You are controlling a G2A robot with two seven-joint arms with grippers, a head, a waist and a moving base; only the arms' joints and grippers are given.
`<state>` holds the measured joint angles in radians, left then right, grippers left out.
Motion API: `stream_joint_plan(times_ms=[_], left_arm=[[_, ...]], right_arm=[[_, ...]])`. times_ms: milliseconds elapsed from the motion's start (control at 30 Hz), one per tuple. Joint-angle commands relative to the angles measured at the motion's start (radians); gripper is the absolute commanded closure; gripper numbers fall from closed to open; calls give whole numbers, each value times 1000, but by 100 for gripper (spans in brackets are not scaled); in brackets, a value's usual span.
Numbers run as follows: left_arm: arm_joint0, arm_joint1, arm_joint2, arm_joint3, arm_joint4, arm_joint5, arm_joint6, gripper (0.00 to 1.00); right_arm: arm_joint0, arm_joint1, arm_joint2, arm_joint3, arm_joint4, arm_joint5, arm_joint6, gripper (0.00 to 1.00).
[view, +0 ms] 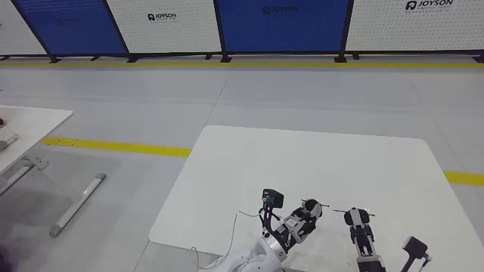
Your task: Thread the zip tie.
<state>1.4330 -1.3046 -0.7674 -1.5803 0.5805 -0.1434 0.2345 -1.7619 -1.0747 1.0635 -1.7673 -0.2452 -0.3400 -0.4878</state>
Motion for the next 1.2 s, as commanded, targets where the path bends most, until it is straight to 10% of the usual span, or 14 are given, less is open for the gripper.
stream_joint_plan(times_ms=[0,500,1167], left_arm=[[0,0,0,0,0,0,0,100],[0,0,0,0,0,0,0,100],[0,0,0,0,0,0,0,100]], right_arm=[[17,-4,-20,19,1,0,-21,100],[19,-8,-7,12,42,0,-20,100],[4,1,97,26,343,0,294,100]])
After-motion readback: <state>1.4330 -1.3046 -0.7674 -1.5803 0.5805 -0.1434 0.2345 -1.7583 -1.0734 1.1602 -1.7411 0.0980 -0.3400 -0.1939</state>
